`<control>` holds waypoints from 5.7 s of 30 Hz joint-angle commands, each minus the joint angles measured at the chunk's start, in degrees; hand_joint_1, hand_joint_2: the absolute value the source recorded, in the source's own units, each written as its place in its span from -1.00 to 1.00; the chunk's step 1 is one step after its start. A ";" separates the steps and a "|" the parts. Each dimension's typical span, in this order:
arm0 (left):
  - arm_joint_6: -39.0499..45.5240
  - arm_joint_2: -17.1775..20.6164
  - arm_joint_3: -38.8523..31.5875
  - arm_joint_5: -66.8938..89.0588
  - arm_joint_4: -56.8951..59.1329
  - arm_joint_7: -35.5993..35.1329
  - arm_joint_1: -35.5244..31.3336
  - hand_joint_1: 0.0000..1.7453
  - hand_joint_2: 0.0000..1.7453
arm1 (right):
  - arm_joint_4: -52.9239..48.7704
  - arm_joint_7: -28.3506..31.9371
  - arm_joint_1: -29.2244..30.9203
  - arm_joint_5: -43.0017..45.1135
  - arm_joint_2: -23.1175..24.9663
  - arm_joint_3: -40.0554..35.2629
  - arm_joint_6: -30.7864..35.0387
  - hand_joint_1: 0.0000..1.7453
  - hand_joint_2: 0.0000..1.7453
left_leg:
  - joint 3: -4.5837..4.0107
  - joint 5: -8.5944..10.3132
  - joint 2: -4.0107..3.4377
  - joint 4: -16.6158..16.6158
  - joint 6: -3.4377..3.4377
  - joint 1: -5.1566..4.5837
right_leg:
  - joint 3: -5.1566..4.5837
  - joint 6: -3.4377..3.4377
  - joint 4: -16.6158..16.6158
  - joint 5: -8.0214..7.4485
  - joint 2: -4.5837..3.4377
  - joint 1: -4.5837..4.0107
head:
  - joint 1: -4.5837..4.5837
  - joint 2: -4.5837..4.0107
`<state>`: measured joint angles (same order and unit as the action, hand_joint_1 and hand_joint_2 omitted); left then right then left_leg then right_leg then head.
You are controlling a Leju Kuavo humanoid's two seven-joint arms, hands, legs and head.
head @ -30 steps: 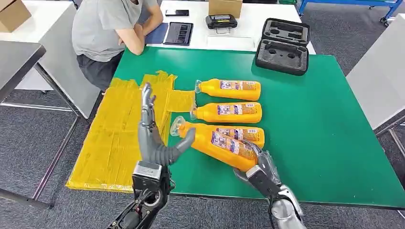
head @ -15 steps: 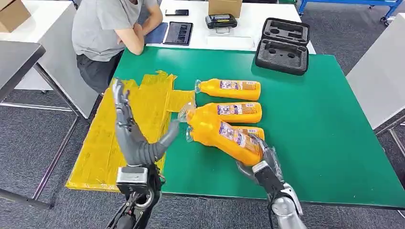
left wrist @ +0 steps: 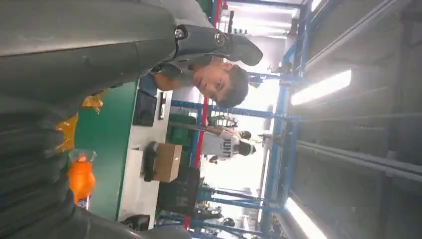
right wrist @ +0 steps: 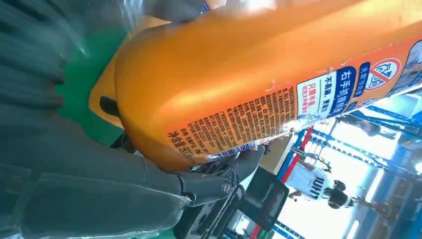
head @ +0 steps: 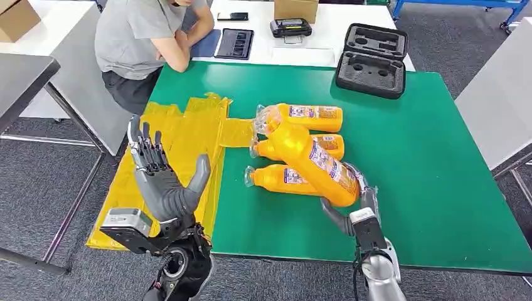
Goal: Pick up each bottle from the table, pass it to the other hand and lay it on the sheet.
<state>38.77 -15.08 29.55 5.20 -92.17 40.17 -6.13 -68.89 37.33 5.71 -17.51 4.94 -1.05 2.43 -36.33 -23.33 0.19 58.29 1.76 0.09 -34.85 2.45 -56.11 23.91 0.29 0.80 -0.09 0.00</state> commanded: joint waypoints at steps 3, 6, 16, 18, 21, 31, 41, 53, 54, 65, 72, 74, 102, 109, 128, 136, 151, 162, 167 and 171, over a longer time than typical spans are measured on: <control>1.23 2.55 2.06 -0.34 1.35 -0.17 -0.56 -1.00 1.00 | -0.22 0.01 0.79 0.29 0.71 1.46 -0.26 1.00 1.00 | 0.31 -0.10 -0.04 -0.08 -0.09 0.00 | 0.28 -0.10 0.05 0.10 -0.04 -0.01 | 0.00 0.00; 1.23 2.55 2.06 -0.34 1.35 -0.17 -0.56 -1.00 1.00 | -0.22 0.01 0.79 0.29 0.71 1.46 -0.26 1.00 1.00 | 0.34 -0.11 -0.06 -0.08 -0.09 0.01 | 0.30 -0.10 0.06 0.10 -0.06 -0.02 | 0.00 0.00; -0.08 3.67 5.35 -4.30 1.55 -0.17 0.12 -1.00 1.00 | -4.54 0.40 -0.48 2.88 0.39 1.94 -1.01 1.00 1.00 | 0.19 -0.06 -0.01 -0.06 -0.07 -0.01 | 0.17 -0.07 0.03 0.07 -0.01 0.01 | -0.02 0.00; -2.13 3.38 5.52 -4.62 1.71 -0.17 0.74 -1.00 1.00 | -5.90 -0.19 -1.43 3.16 0.36 2.00 -1.39 1.00 1.00 | 0.31 -0.12 -0.01 -0.08 -0.09 -0.01 | 0.28 -0.10 0.04 0.13 -0.01 0.01 | 0.00 0.00; -7.66 2.66 4.64 -5.21 2.50 -0.17 1.76 -1.00 1.00 | -6.79 0.10 -2.81 4.02 0.45 1.73 -2.49 1.00 1.00 | 0.40 -0.16 -0.05 -0.10 -0.09 0.00 | 0.37 -0.11 0.09 0.14 -0.05 -0.01 | 0.00 0.00; -36.97 1.53 7.90 -6.04 13.02 -0.17 -1.55 -1.00 1.00 | -6.28 -0.06 -1.38 6.04 0.11 -3.16 -15.50 1.00 1.00 | 0.17 -0.06 -0.05 -0.07 -0.05 -0.01 | 0.13 -0.06 0.07 0.03 -0.05 0.01 | 0.00 0.00; -42.20 1.23 8.93 -5.84 17.52 -0.17 -2.99 -1.00 1.00 | -8.29 -0.36 -2.48 7.29 0.45 -3.20 -17.00 1.00 1.00 | 0.28 -0.11 -0.02 -0.07 -0.07 0.01 | 0.26 -0.08 0.07 0.10 -0.03 -0.01 | -0.02 0.00; -44.05 1.01 10.66 -5.73 18.73 -0.17 -4.11 -1.00 1.00 | -9.63 -0.76 -2.45 7.53 1.04 -3.91 -17.85 1.00 1.00 | 0.24 -0.11 -0.02 -0.03 -0.09 0.01 | 0.21 -0.09 0.03 0.10 -0.03 -0.02 | 0.00 0.00; -44.05 1.01 10.66 -5.73 18.73 -0.17 -4.11 -1.00 1.00 | -9.63 -0.76 -2.45 7.53 1.04 -3.91 -17.85 1.00 1.00 | 0.20 -0.09 -0.02 -0.04 -0.07 0.01 | 0.17 -0.08 0.04 0.08 -0.03 -0.02 | -0.02 0.00; -39.18 -0.30 5.71 -6.68 19.42 -0.17 -4.88 -1.00 1.00 | -13.26 -0.47 -3.87 3.74 1.00 -8.71 -16.20 1.00 1.00 | 0.30 -0.15 -0.10 -0.03 -0.10 0.04 | 0.25 -0.11 0.04 0.11 -0.11 -0.04 | 0.00 0.00; -39.84 -2.08 -0.33 -7.74 17.26 -0.17 -3.23 -1.00 1.00 | -11.41 0.31 -2.71 3.74 1.55 -8.76 -16.02 1.00 1.00 | 0.11 -0.07 -0.10 -0.02 -0.06 0.01 | 0.06 -0.06 0.02 0.03 -0.11 -0.01 | 0.00 0.00; -39.84 -2.08 -0.33 -7.74 17.26 -0.17 -3.23 -1.00 1.00 | -11.41 0.31 -2.71 3.74 1.55 -8.76 -16.02 1.00 1.00 | 0.13 -0.07 -0.08 -0.02 -0.07 0.02 | 0.10 -0.07 0.04 0.04 -0.08 -0.03 | 0.00 0.00; -37.48 -1.66 0.33 -6.70 15.38 -0.17 -3.51 -1.00 1.00 | -9.62 -0.03 -1.99 6.99 1.36 -6.36 -15.84 1.00 1.00 | 0.17 -0.08 -0.01 -0.03 -0.07 0.01 | 0.17 -0.07 0.04 0.07 -0.02 -0.02 | 0.00 0.00; -38.64 -2.44 -0.67 -6.87 17.40 -0.17 -3.62 1.00 1.00 | -4.32 -0.43 1.09 6.28 2.03 -5.88 -14.50 1.00 1.00 | 0.33 -0.13 -0.12 -0.06 -0.09 0.02 | 0.29 -0.10 0.08 0.08 -0.13 -0.03 | 0.00 0.00; -42.66 -1.16 1.08 -6.91 16.20 -0.17 -3.42 -1.00 1.00 | -0.17 0.08 3.30 6.09 1.83 -5.20 -14.09 1.00 1.00 | 0.27 -0.11 -0.07 -0.05 -0.08 0.02 | 0.25 -0.09 0.07 0.08 -0.07 -0.03 | 0.00 0.00; -43.48 -1.17 2.45 -6.70 17.01 -0.17 -3.95 -1.00 1.00 | 0.06 0.83 3.08 4.83 1.19 -5.50 -12.80 1.00 1.00 | 0.23 -0.08 -0.01 -0.07 -0.07 0.02 | 0.23 -0.07 0.08 0.08 -0.01 -0.02 | 0.00 0.00; -39.68 -1.13 4.93 -7.42 26.25 -0.17 -7.41 -1.00 1.00 | 0.75 1.42 4.29 1.88 3.31 -10.03 -12.65 1.00 1.00 | 0.23 -0.08 -0.09 -0.07 -0.07 0.02 | 0.20 -0.07 0.07 0.05 -0.09 -0.02 | -0.02 0.00; -40.92 -1.92 2.42 -7.44 29.85 -0.17 -7.83 -1.00 1.00 | 2.16 2.45 4.69 2.53 2.29 -13.00 -12.39 1.00 1.00 | 0.16 -0.05 -0.06 -0.06 -0.06 0.01 | 0.13 -0.06 0.06 0.03 -0.06 -0.02 | 0.00 0.00; -41.47 -2.24 1.56 -7.56 30.05 -0.17 -7.75 -1.00 1.00 | 0.63 2.67 3.67 3.01 1.75 -14.97 -12.67 1.00 1.00 | 0.22 -0.09 -0.04 -0.05 -0.08 0.03 | 0.20 -0.08 0.06 0.07 -0.04 -0.04 | 0.00 0.00; -41.48 -2.22 1.29 -7.38 29.51 -0.17 -7.57 -1.00 1.00 | 1.19 2.67 3.79 3.32 1.61 -15.54 -12.46 1.00 1.00 | 0.18 -0.08 -0.05 -0.04 -0.06 0.02 | 0.16 -0.06 0.05 0.06 -0.06 -0.02 | 0.00 0.00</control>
<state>-2.38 -16.46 32.09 -2.27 -67.25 40.26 -11.75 -70.69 39.76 7.74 -14.54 8.07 -13.18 -10.01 -36.37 -23.33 0.18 58.29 1.75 0.10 -34.92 2.44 -56.12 23.91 0.28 0.79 -0.09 0.00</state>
